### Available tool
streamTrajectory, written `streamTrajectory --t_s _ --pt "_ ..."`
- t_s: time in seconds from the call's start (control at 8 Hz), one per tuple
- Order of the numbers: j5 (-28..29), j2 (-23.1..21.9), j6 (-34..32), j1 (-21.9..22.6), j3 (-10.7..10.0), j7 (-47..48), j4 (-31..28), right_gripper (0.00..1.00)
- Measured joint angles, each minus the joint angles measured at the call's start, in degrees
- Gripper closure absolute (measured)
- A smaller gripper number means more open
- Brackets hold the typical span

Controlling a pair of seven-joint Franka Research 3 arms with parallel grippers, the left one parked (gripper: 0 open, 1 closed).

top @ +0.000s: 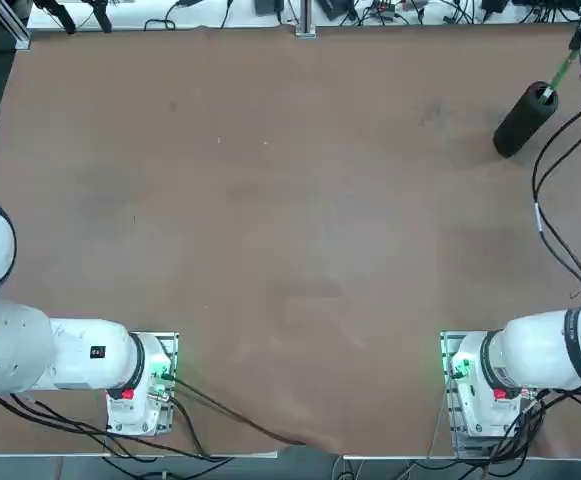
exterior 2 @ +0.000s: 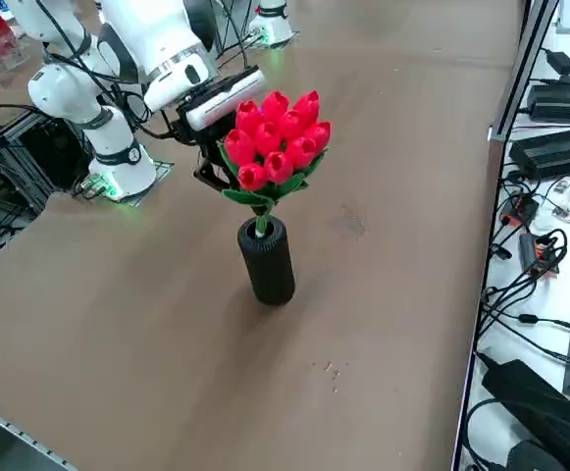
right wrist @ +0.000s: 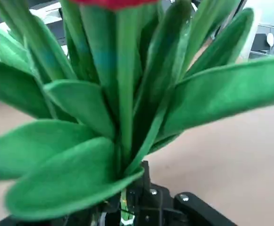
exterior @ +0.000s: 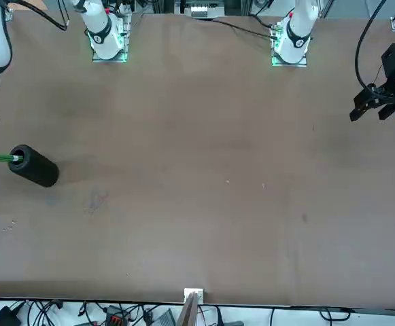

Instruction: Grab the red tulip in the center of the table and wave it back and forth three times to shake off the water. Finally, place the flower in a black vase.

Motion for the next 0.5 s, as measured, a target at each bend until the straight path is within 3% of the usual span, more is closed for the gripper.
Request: streamTrajectory --t_s 0.5 --pt "0.01 -0.25 0.14 0.09 0.53 1.65 -3.04 0.90"
